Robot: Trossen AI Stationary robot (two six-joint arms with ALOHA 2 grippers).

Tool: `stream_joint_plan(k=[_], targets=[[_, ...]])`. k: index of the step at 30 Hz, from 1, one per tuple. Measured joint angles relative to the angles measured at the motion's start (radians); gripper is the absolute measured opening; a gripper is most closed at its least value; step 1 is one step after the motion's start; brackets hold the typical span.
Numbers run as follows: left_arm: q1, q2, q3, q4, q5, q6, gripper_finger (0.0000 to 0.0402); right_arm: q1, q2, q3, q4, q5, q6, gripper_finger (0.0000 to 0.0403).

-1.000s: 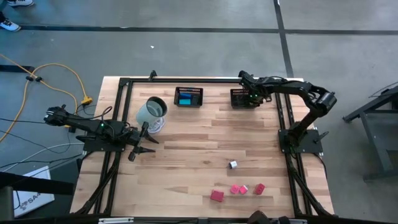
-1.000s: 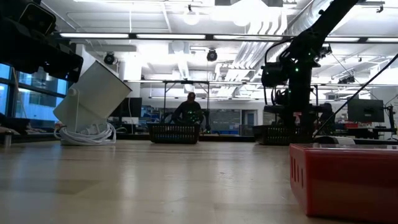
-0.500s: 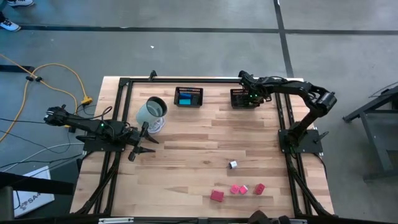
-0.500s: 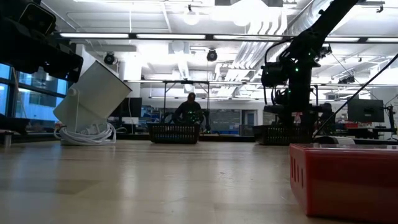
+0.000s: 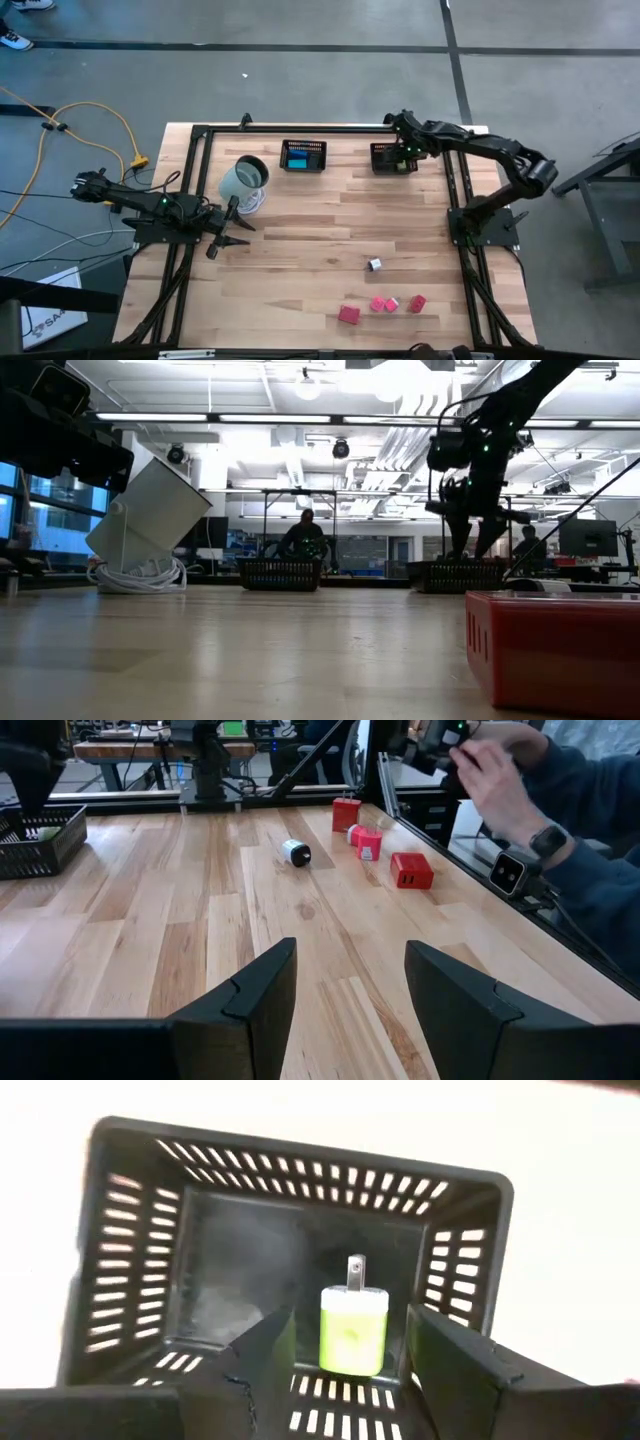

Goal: Pick & Place Office items
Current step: Put the white charger adapter into the right black bin

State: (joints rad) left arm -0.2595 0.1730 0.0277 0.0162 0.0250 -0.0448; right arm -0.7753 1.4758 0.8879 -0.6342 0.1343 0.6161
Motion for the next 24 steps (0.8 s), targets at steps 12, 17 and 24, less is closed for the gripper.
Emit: stream_joint_plan(k=[12,17,24], targets=[[0.0,0.0,0.0,0.0,0.0,0.0,0.018,0.088,-0.146,0.001,0.038,-0.193,-0.156,0.018],[0.0,0.0,0.0,0.0,0.0,0.0,0.018,0.182,-0.177,0.001,0.07,-0.268,-0.271,0.018],[0.0,0.0,0.0,0.0,0.0,0.0,0.018,0.361,-0.186,0.001,0.095,-0.352,-0.36,0.018]])
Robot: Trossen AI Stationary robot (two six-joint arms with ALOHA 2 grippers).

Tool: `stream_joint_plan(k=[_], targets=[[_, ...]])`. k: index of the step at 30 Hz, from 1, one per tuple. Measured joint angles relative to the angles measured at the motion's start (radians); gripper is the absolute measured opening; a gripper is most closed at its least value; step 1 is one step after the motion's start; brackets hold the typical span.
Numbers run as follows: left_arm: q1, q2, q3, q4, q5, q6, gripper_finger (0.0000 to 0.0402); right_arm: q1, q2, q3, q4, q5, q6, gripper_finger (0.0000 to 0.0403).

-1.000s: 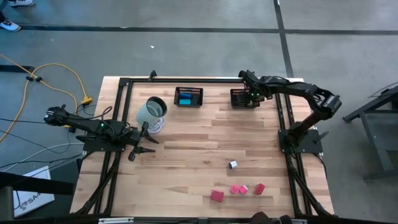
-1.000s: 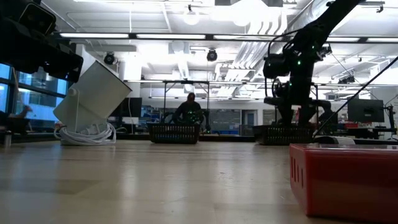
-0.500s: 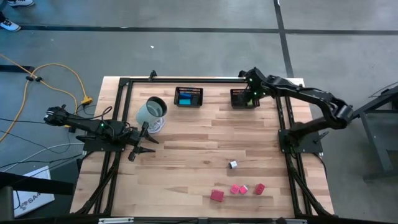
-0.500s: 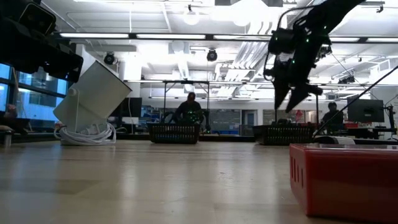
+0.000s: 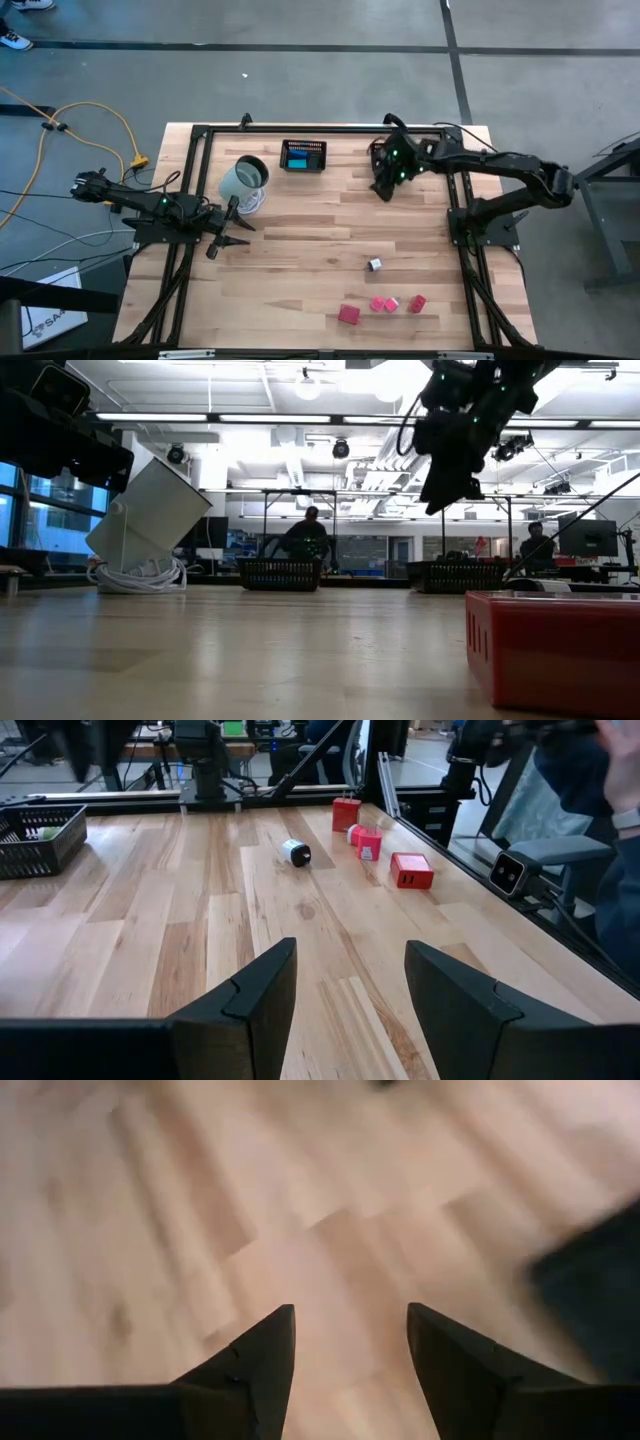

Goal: Pick & Place Office items
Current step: Put the white charger adapter into the right black bin

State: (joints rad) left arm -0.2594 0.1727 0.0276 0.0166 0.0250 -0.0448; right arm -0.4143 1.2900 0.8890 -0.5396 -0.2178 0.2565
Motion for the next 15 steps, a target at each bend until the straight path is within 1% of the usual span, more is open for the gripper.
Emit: stream_joint_plan(k=[2,5,9,15], targets=[[0.0,0.0,0.0,0.0,0.0,0.0,0.018,0.061,0.0,0.0,0.0,-0.009,-0.001,0.018],[0.0,0.0,0.0,0.0,0.0,0.0,0.018,0.169,0.0,0.0,0.008,-0.009,-0.054,0.018],[0.0,0.0,0.0,0.0,0.0,0.0,0.018,0.31,0.0,0.0,0.065,-0.007,-0.103,0.018],[0.0,0.0,0.0,0.0,0.0,0.0,0.018,0.464,0.0,0.0,0.146,0.062,-0.129,0.018]])
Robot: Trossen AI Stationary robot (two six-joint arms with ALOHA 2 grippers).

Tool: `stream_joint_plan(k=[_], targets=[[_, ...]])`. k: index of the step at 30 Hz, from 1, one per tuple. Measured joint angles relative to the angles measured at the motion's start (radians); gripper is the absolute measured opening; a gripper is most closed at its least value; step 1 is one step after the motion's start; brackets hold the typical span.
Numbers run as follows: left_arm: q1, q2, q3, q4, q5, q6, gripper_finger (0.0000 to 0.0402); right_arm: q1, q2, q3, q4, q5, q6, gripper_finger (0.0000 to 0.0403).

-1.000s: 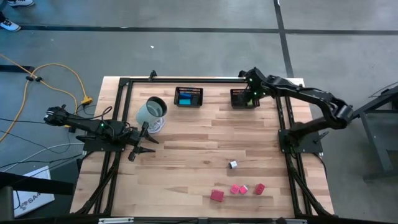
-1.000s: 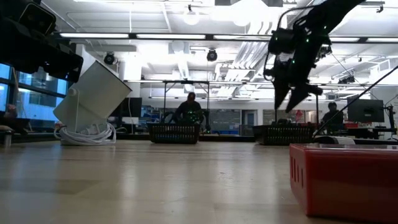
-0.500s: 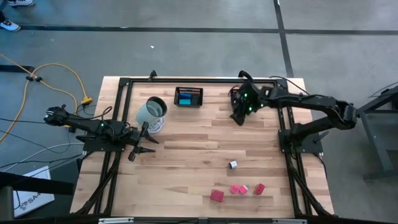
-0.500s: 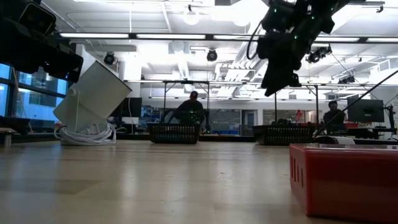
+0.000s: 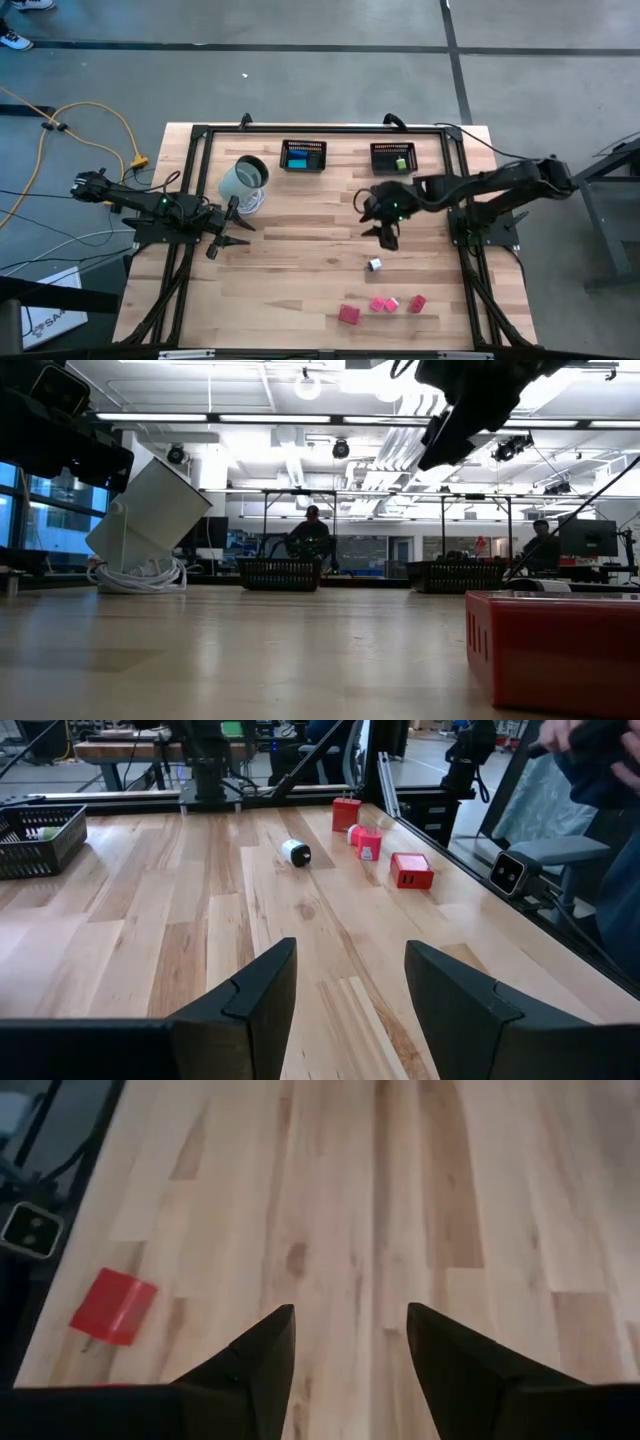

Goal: Pick & Place Office items
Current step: Put the white charger adapter into the right black bin

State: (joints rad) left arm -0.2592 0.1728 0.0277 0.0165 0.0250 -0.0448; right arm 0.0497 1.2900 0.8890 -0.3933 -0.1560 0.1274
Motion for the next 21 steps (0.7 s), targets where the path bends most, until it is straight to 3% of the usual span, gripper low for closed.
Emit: stream_joint_plan(k=[11,21], targets=[[0.0,0.0,0.0,0.0,0.0,0.0,0.018,0.152,0.02,0.0,-0.002,0.122,0.01,0.018],[0.0,0.0,0.0,0.0,0.0,0.0,0.018,0.247,0.136,0.0,-0.063,0.192,0.035,0.018]])
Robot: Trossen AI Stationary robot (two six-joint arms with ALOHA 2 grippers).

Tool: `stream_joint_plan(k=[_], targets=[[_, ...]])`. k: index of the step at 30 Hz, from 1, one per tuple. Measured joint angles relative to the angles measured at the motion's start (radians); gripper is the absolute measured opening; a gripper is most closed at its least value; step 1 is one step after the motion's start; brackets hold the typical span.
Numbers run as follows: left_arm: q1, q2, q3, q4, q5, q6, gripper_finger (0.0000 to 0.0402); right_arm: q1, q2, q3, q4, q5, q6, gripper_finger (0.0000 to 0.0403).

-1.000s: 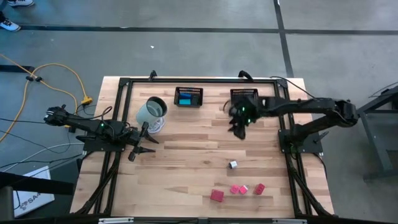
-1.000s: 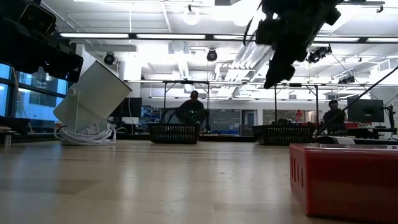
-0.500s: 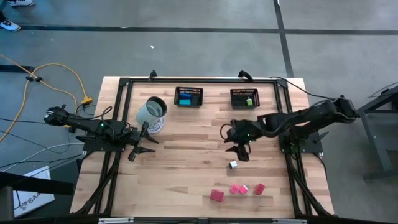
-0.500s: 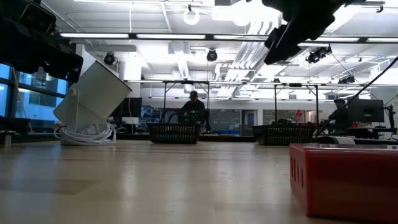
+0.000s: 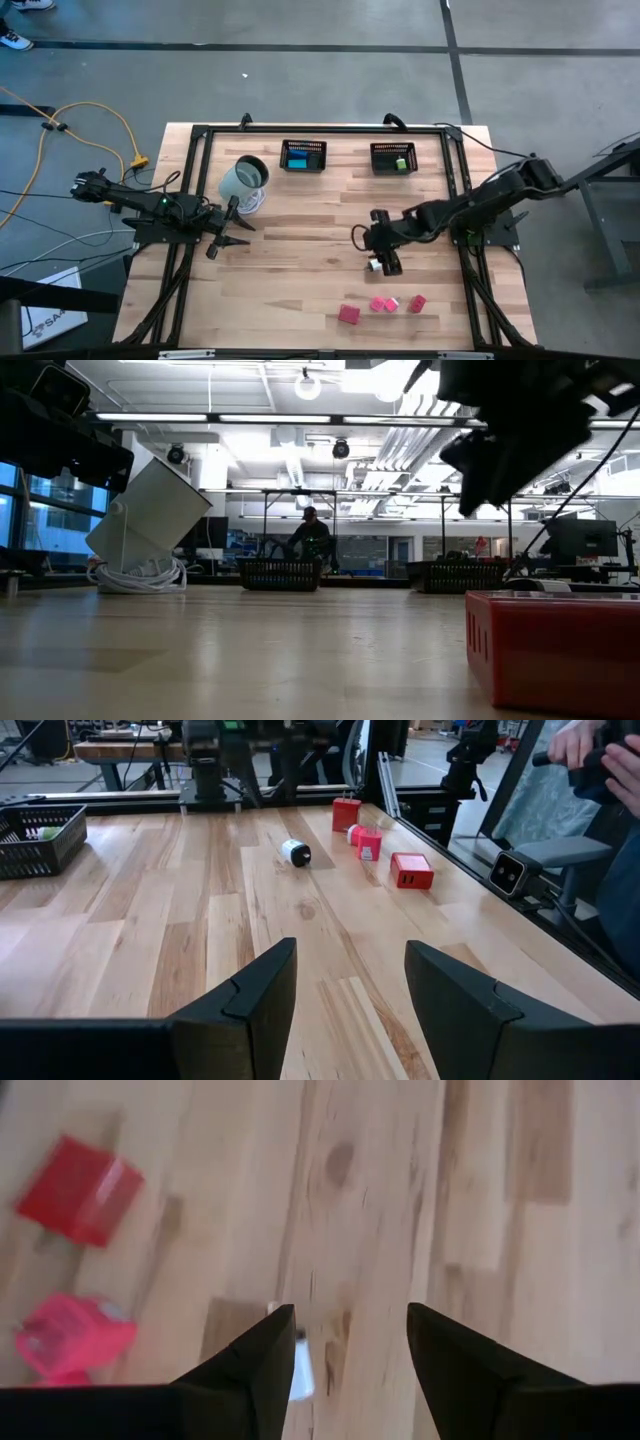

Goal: Pick & Place Office items
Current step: Put the white charger adapter into the right black bin

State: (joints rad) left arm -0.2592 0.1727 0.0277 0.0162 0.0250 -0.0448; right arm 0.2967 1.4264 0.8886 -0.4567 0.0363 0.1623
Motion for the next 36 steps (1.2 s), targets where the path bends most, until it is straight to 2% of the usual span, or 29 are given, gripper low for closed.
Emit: stream_joint_plan(k=[8,15,36], targets=[[0.0,0.0,0.0,0.0,0.0,0.0,0.018,0.081,0.067,0.0,-0.006,0.044,0.034,0.018],[0.0,0.0,0.0,0.0,0.0,0.0,0.018,0.128,0.072,0.0,-0.002,0.049,0.106,0.018],[0.0,0.0,0.0,0.0,0.0,0.0,0.018,0.14,0.211,-0.007,0.0,0.066,0.103,0.018]])
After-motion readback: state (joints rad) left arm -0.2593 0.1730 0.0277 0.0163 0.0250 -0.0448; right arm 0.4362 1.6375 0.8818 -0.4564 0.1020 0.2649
